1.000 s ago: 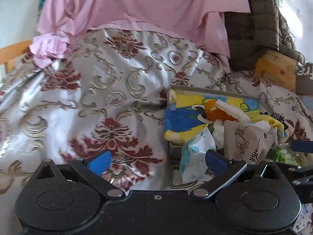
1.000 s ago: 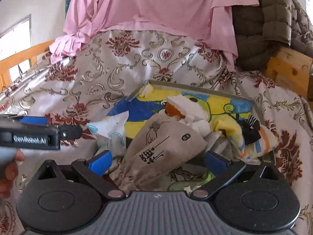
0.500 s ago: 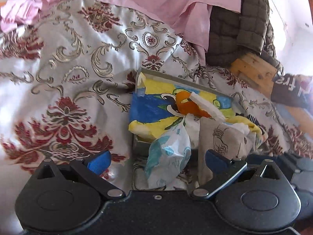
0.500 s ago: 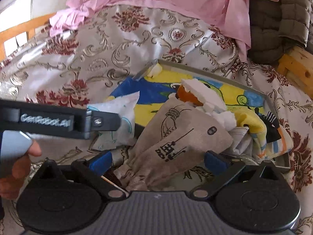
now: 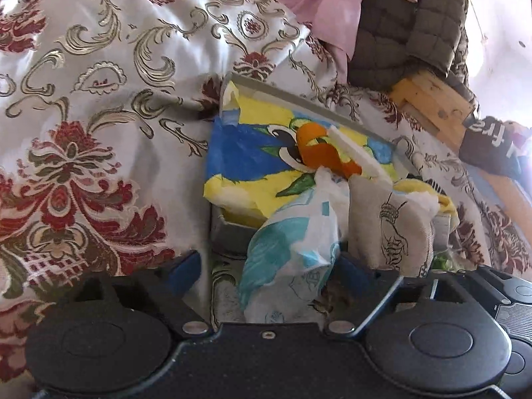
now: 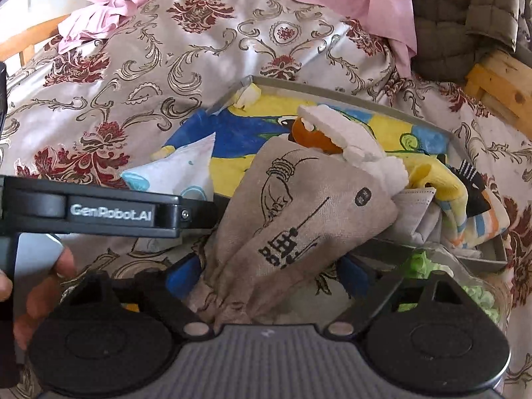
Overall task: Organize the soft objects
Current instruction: 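Lift and carry the plastic packet and beige bag over the frog tray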
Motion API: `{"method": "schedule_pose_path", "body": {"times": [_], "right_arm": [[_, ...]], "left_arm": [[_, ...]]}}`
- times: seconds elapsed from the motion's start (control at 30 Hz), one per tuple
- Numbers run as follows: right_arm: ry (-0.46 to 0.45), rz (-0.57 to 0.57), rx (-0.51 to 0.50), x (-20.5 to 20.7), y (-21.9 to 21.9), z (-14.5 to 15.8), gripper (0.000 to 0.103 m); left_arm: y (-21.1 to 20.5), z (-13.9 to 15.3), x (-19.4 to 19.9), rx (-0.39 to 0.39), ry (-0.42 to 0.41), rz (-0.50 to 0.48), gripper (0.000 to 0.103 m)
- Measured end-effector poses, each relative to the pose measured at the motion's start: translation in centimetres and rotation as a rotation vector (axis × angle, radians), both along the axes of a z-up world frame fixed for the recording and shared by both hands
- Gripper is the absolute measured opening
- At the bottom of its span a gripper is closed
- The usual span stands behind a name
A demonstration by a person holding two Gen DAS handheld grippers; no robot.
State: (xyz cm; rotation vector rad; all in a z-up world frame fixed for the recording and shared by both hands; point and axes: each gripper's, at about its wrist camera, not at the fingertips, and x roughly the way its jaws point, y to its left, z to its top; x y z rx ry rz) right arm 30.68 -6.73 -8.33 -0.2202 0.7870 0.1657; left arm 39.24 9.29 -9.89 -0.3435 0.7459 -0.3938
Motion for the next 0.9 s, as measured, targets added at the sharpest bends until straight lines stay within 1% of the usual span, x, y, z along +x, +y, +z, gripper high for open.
{"method": "schedule_pose_path", "body": {"times": [0.03,0.07,0.1,0.17,0.27,0.3,0.33,0.37,0.4,0.53,0.63,0.7,0.8,0.9], "right_arm": [[-0.002,-0.002,0.001,0.0,0.0,0.0,0.090],[-0.004,-0.003,0.004,0.0,0.0,0.0,0.089],[-0.007,-0.001,0.008,-0.1,0.0,0.0,0.087],[-0.008,0.007,0.019,-0.2,0.0,0.0,0.081],[-0.019,0.009,0.034,-0.5,0.0,0.1,0.076],[-0.024,0.011,0.040,-0.6,0.0,0.2,0.073],[-0.027,0.015,0.044,-0.7,0.0,0.2,0.067],[-0.029,0.021,0.049,-0.8,0.0,0.3,0.063],[-0.033,0.027,0.057,-0.9,0.0,0.4,0.058],[-0.058,0.052,0.062,-1.6,0.0,1.0,0.045],[-0.103,0.065,0.056,-2.4,-0.5,1.5,0.041],[-0.129,0.070,0.067,-2.9,-1.1,2.0,0.040],[-0.173,0.084,0.080,-3.8,-1.9,2.9,0.041],[-0.220,0.092,0.097,-4.7,-2.8,4.0,0.041]], "left_arm": [[-0.1,0.0,0.1,0.004,0.005,-0.001,0.072],[0.0,0.0,0.2,0.000,0.011,-0.006,0.067],[0.1,0.0,0.3,-0.015,0.021,-0.019,0.057],[0.2,0.0,0.3,-0.031,0.038,-0.023,0.055],[0.1,0.1,0.1,-0.030,0.047,-0.010,0.053],[0.1,0.1,-0.1,-0.025,0.049,-0.006,0.047],[0.0,0.1,-0.2,-0.020,0.053,0.002,0.041],[0.0,0.2,-0.3,-0.021,0.058,0.007,0.035],[0.0,0.3,-0.4,-0.025,0.064,0.010,0.035],[0.0,0.9,-1.5,-0.029,0.048,0.052,0.035],[-0.1,1.2,-2.4,-0.007,0.019,0.084,0.034],[0.0,1.7,-3.2,0.006,0.007,0.121,0.034],[0.4,3.3,-4.9,0.031,-0.032,0.170,0.034],[0.4,5.1,-6.9,0.074,-0.097,0.205,0.035]]}}
